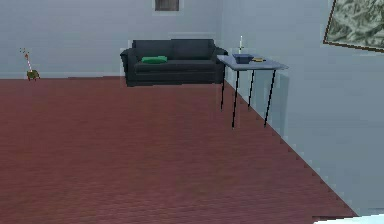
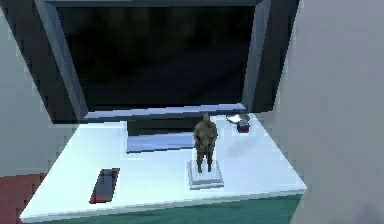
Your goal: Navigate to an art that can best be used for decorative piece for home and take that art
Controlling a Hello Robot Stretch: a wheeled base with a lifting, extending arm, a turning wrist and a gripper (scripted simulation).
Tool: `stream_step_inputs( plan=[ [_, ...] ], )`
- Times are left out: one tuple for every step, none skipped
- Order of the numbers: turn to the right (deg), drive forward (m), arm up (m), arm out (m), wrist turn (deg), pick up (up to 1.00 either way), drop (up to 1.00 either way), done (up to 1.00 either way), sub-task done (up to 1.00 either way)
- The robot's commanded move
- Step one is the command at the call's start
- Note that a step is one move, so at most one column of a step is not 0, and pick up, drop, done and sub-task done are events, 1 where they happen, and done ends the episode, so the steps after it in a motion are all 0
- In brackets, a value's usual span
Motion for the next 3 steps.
stream_step_inputs(
  plan=[
    [0.0, 0.0, 0.5, 0.0, 0.0, 0.0, 0.0, 0.0, 0.0],
    [0.0, 0.0, 0.3, 0.0, 0.0, 0.0, 0.0, 0.0, 0.0],
    [0.0, 0.0, 0.0, 0.28, 0.0, 0.0, 0.0, 0.0, 0.0]
  ],
)
